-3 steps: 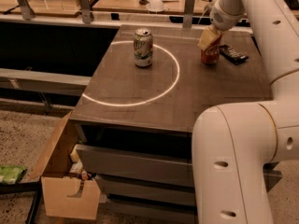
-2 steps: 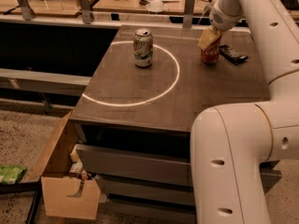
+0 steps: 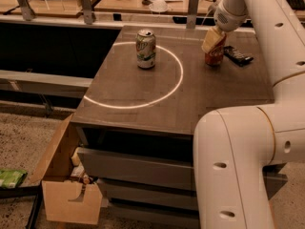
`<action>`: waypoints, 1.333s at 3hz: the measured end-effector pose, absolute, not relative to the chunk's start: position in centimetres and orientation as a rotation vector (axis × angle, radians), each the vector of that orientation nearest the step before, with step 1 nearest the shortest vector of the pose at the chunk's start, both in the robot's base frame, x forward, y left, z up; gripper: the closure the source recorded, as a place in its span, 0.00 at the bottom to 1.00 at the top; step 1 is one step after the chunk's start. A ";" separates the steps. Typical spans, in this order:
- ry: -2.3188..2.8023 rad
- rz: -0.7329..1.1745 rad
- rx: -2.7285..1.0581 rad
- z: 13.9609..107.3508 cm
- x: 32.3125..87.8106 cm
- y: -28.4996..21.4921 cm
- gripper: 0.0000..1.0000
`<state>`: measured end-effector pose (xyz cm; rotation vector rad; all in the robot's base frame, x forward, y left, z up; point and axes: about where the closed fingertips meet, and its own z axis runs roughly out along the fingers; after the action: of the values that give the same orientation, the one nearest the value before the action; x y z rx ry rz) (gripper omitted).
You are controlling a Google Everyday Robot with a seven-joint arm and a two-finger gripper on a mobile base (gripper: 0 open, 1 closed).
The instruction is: Move coke can near rxbar chocolate
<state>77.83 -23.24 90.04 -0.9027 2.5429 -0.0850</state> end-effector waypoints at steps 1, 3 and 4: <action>2.535 -0.109 -0.866 85.8 80.8 -24.3 0.00; 2.445 -0.256 -0.728 87.7 83.5 -28.4 0.00; 2.373 -0.329 -0.651 94.2 81.6 -31.1 0.00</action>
Offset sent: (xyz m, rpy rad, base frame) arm 0.0637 -0.0382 -0.0611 -0.0077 -0.1489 -0.1129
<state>81.55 -31.14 94.20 -0.6509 2.3734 -0.3286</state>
